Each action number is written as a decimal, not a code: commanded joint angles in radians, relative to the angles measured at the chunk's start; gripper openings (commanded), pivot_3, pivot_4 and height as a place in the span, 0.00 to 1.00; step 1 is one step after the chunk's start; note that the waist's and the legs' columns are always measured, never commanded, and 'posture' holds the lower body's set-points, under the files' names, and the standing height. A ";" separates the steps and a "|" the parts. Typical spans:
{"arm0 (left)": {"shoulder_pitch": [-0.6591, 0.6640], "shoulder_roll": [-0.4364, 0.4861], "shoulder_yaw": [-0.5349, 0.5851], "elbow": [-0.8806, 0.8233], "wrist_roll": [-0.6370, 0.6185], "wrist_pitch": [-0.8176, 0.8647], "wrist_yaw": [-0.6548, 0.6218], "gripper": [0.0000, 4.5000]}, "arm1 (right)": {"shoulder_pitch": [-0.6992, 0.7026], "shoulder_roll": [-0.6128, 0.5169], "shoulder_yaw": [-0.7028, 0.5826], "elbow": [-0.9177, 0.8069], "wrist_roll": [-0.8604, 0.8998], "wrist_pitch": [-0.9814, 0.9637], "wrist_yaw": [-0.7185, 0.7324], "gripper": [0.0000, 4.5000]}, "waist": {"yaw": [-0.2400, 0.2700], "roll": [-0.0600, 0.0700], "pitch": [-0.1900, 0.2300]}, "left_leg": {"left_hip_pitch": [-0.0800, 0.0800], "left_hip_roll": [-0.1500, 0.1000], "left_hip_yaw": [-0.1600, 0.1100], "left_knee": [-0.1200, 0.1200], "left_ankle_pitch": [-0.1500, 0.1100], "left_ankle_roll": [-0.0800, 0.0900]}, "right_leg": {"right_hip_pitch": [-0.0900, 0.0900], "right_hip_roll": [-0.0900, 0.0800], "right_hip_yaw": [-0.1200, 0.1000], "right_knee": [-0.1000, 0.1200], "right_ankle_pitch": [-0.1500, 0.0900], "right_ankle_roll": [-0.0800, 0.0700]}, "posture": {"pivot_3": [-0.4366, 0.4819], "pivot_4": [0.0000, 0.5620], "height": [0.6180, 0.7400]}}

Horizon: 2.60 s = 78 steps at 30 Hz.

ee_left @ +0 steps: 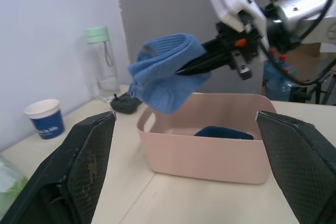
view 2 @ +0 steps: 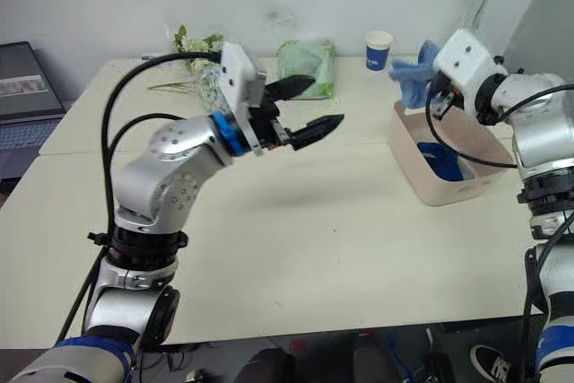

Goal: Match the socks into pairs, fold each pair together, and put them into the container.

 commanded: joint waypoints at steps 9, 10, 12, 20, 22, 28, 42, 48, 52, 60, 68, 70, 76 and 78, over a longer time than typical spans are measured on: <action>0.029 -0.017 -0.008 -0.110 -0.015 0.040 0.005 0.99 | -0.082 -0.102 0.146 0.342 -0.398 -0.492 -0.059 0.00 | 0.006 0.000 0.001 | -0.001 0.000 0.001 0.000 0.000 0.000 | -0.001 -0.001 0.002 -0.001 0.000 0.000 | 0.48 0.27 1.00; 0.037 -0.014 -0.008 -0.119 -0.017 0.046 0.002 0.99 | -0.071 -0.103 0.136 0.341 -0.384 -0.495 -0.025 0.00 | 0.006 0.000 0.001 | -0.001 0.000 0.001 0.000 0.000 0.000 | -0.001 -0.001 0.002 -0.001 0.000 0.000 | 0.48 0.27 1.00; 0.046 -0.013 -0.006 -0.129 -0.018 0.053 -0.001 0.99 | -0.044 -0.115 0.136 0.328 -0.372 -0.502 0.057 0.00 | 0.007 -0.001 0.001 | -0.001 0.000 0.001 0.000 0.000 0.000 | -0.001 0.000 0.001 0.000 0.000 0.000 | 0.48 0.27 1.00; 0.034 -0.006 -0.003 -0.100 -0.006 0.040 -0.018 1.00 | -0.016 -0.142 0.105 0.250 -0.313 -0.503 0.287 0.28 | 0.007 0.000 0.002 | 0.000 -0.001 0.001 0.002 0.000 0.000 | 0.000 -0.001 0.001 0.000 0.000 0.000 | 0.48 0.27 1.00; 0.032 -0.005 0.000 -0.093 -0.003 0.036 -0.021 1.00 | -0.021 -0.146 0.089 0.235 -0.295 -0.480 0.338 0.45 | 0.008 0.000 0.002 | 0.000 0.000 0.000 0.001 0.000 0.000 | 0.000 -0.001 0.001 0.000 0.000 0.000 | 0.48 0.27 1.00; 0.038 0.001 0.002 -0.087 0.005 0.029 -0.028 1.00 | -0.113 -0.185 0.027 0.192 -0.199 -0.329 0.599 0.92 | 0.010 0.000 0.002 | 0.000 -0.001 0.000 0.002 0.000 0.000 | 0.000 -0.001 0.001 0.000 0.000 0.000 | 0.48 0.27 1.00; 0.029 0.004 0.007 -0.086 0.008 0.027 -0.024 1.00 | -0.184 -0.053 0.024 0.341 -0.239 -0.324 0.471 0.45 | 0.011 0.000 0.002 | 0.000 0.000 0.001 0.002 0.000 -0.001 | 0.000 -0.001 0.001 0.001 0.000 0.000 | 0.48 0.27 1.00; 0.031 0.007 0.004 -0.080 0.013 0.023 -0.025 1.00 | -0.144 0.004 0.045 0.410 -0.278 -0.316 0.367 0.00 | 0.012 0.000 0.002 | -0.002 -0.001 0.000 0.002 0.000 -0.001 | -0.001 -0.002 0.001 0.001 0.000 0.000 | 0.48 0.27 1.00; 0.025 0.009 0.000 -0.076 0.015 0.022 -0.031 1.00 | -0.132 0.039 0.078 0.483 -0.332 -0.325 0.288 0.00 | 0.010 0.001 0.002 | -0.001 -0.001 0.001 0.003 0.000 -0.001 | -0.001 -0.002 0.001 0.003 0.000 0.000 | 0.48 0.27 1.00; 0.034 0.013 0.002 -0.096 0.014 0.038 -0.030 1.00 | -0.114 0.057 0.118 0.579 -0.407 -0.355 0.181 0.00 | 0.010 0.001 0.002 | -0.001 -0.001 0.001 0.003 0.000 -0.001 | -0.001 -0.002 0.001 0.003 0.000 0.000 | 0.48 0.27 1.00; 0.066 0.055 0.034 -0.112 -0.002 0.060 -0.039 1.00 | -0.176 0.033 0.029 0.529 -0.331 -0.370 0.160 0.00 | 0.008 0.001 0.002 | -0.001 -0.001 0.001 0.003 0.000 -0.001 | -0.001 -0.002 0.001 0.003 0.000 0.000 | 0.48 0.27 1.00; 0.082 0.096 0.058 -0.111 -0.006 0.058 -0.055 1.00 | -0.195 0.024 -0.020 0.473 -0.285 -0.370 0.164 0.00 | 0.006 0.001 0.002 | -0.001 -0.001 0.001 0.003 0.000 -0.001 | -0.002 -0.001 0.001 0.003 0.000 0.000 | 0.48 0.27 1.00; 0.197 0.202 0.128 -0.117 0.035 0.016 -0.042 1.00 | -0.083 0.111 -0.196 0.095 -0.021 -0.115 0.249 0.37 | 0.000 0.001 0.002 | 0.000 0.001 0.000 0.002 0.000 -0.001 | -0.002 0.000 0.001 0.003 0.000 0.000 | 0.48 0.27 1.00; 0.266 0.223 0.152 -0.129 0.054 0.009 -0.018 1.00 | 0.016 0.176 -0.232 -0.127 0.060 0.058 0.230 0.53 | 0.000 0.001 0.002 | 0.000 0.001 -0.001 0.002 0.000 -0.001 | 0.000 0.000 0.000 0.003 0.000 0.000 | 0.48 0.27 1.00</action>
